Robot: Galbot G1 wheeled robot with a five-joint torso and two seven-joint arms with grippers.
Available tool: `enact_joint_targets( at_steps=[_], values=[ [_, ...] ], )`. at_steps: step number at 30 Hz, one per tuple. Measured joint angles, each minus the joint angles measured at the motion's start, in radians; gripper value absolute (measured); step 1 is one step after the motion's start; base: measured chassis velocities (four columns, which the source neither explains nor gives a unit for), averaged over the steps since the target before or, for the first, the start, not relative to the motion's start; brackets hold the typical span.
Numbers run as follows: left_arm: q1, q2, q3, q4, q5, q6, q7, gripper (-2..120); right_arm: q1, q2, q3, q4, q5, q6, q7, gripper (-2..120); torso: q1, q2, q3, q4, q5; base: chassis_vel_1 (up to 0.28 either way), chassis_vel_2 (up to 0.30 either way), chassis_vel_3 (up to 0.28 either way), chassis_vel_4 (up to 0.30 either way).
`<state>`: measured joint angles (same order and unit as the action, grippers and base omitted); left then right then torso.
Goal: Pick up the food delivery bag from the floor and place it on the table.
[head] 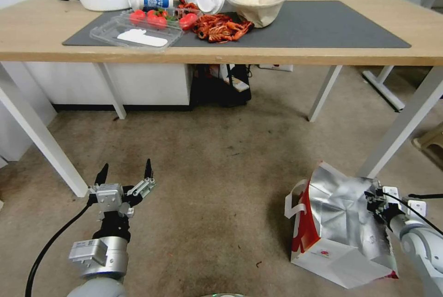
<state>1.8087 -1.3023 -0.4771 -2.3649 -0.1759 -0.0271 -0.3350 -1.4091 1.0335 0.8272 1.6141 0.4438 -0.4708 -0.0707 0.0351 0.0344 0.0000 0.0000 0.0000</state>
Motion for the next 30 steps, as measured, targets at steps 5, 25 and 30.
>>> enact_joint_targets(
  at_steps=[5,25,30],
  values=[
    [-0.005,0.003,0.001,0.006,-0.004,-0.002,0.000,100,-0.037,0.006,0.014,0.057,0.007,0.077,-0.080,0,0.000,0.000,0.000,0.0000,0.0000,0.000,0.000,0.000,0.000],
    [-0.001,-0.012,-0.010,-0.007,-0.001,0.005,-0.005,100,-0.086,-0.068,0.050,0.146,0.261,0.514,-1.092,0,0.000,0.000,0.000,0.0000,0.0000,0.000,0.000,0.000,0.000],
    [0.002,-0.015,-0.011,-0.012,-0.003,0.005,-0.005,100,-0.084,-0.083,0.048,0.154,0.311,0.498,-1.156,0,0.000,0.000,0.000,0.0000,0.0000,0.000,0.000,0.000,0.000]
  ],
)
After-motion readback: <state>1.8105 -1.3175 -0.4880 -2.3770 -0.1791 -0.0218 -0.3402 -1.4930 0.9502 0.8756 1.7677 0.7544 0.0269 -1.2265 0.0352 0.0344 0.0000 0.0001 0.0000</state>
